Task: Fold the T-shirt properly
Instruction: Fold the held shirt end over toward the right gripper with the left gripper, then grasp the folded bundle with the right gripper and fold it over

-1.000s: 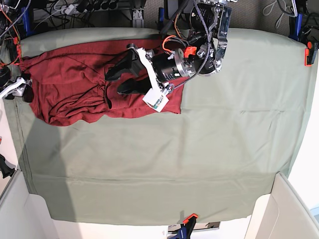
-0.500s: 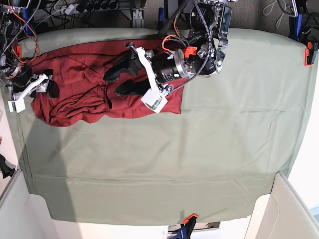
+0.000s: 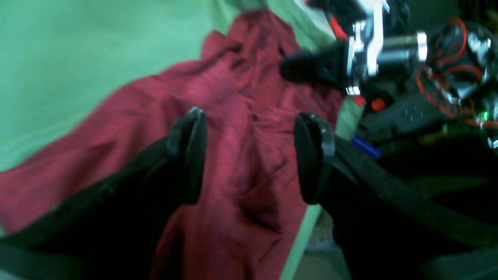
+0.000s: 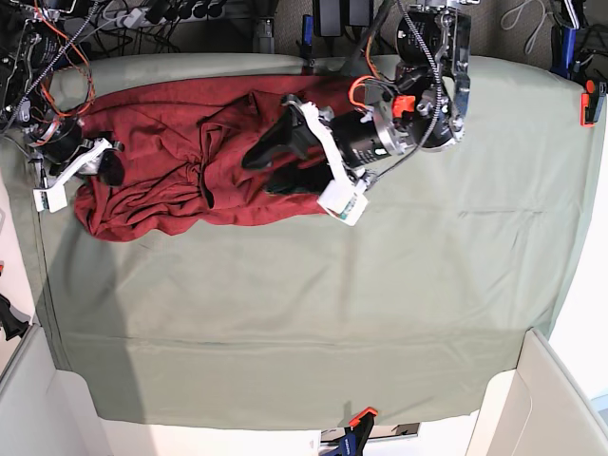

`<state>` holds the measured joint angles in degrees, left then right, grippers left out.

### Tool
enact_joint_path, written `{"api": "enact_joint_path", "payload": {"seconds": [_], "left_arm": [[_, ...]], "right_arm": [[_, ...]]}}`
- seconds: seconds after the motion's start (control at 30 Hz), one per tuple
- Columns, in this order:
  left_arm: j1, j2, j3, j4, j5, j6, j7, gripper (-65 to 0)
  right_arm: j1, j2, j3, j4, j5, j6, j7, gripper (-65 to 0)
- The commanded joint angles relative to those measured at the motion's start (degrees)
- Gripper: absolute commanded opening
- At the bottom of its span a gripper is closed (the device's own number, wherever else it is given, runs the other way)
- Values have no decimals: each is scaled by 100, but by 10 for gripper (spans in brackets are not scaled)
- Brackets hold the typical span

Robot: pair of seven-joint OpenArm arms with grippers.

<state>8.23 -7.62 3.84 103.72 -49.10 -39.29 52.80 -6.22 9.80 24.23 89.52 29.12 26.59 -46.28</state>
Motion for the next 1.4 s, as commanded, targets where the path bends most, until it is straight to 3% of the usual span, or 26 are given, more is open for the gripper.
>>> {"api": "enact_joint_path", "payload": {"seconds": [0.0,0.03,0.17,0.33,0.6,0.77,0.9,1.03,1.2,1.37], "left_arm": [[-57,-42,-125,111,-192,-71,-66,-264],[-57,-72,-243,111,-286,-71,-13,-263],[-42,-240,-579,111,-640,-71,192,-263],[170,-518,-852,111,-643,-71,190,-263],[474,-732,-922,111,-645,-71,186,-263],[511,-732,-922,111,-640,-71,149,-264],[514,-734,-922,111,-623,-71,151,-264],[514,-734,-922,111,-621,-71,168,-264],[514,-734,-922,111,-619,-71,168,-263],[514,-752,-920,111,-621,-71,168,-263]], "right_arm": [[17,37,-9,63,-31,24,-2,-620],[17,37,-9,81,-92,28,9,-650],[76,138,52,173,-391,24,50,-650],[208,461,538,177,-420,24,149,-650],[286,1010,1029,177,-225,24,50,-650],[286,999,1025,210,332,236,-116,-650],[286,629,1019,682,745,376,-472,-650],[234,-146,778,1661,861,389,-741,-650],[-94,-1071,-227,2520,745,387,-730,-650],[-323,-1591,-1360,2592,190,363,-579,-650]]}}
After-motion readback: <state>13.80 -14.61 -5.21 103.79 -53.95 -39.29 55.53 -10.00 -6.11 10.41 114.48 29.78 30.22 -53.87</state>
